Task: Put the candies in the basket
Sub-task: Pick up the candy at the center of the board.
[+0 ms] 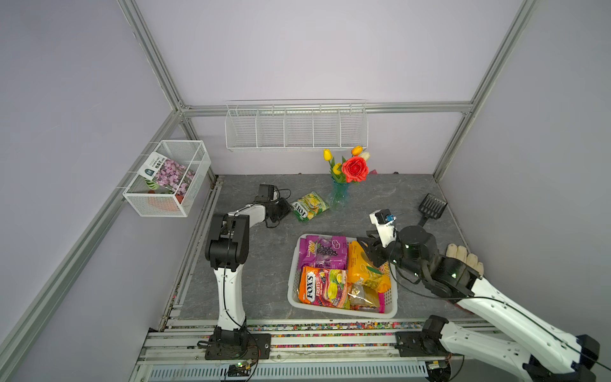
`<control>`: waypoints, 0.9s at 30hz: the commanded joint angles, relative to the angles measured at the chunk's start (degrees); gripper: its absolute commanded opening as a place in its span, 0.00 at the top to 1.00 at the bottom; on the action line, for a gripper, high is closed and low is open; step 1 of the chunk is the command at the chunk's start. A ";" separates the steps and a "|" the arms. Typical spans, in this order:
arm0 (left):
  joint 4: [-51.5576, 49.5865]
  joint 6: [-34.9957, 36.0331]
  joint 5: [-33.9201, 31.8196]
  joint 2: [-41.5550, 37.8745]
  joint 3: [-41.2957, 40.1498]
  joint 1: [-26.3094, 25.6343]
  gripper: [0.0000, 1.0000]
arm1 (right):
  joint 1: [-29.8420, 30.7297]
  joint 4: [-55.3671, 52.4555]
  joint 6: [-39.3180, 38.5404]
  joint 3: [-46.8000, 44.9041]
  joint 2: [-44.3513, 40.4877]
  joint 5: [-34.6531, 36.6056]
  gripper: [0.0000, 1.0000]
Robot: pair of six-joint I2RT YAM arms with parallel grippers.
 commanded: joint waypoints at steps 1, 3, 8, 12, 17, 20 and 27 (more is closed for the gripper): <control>0.24 -0.51 -0.98 0.78 0.90 -0.91 0.59 | -0.26 2.10 0.24 1.76 1.29 0.00 0.57; 0.72 -0.56 -0.32 1.55 1.59 -1.12 0.59 | -0.26 2.44 0.46 1.85 1.68 -0.10 0.57; 1.04 -0.24 1.66 4.66 4.79 -1.39 0.66 | -0.24 3.19 1.45 1.76 2.40 0.34 0.57; 2.32 0.26 1.96 4.57 4.76 -1.43 0.92 | -0.31 3.17 1.91 2.02 2.62 0.97 0.57; 0.34 7.36 2.92 0.46 5.42 -1.48 1.00 | -0.31 3.56 -0.08 2.25 3.24 2.53 0.57; -1.52 12.17 5.70 -3.09 6.11 -1.51 1.00 | -0.31 2.78 -3.42 4.45 4.94 1.73 0.56; -16.26 27.15 3.06 -11.65 13.50 -3.11 1.00 | -0.30 0.60 -11.02 9.62 9.69 -0.06 0.54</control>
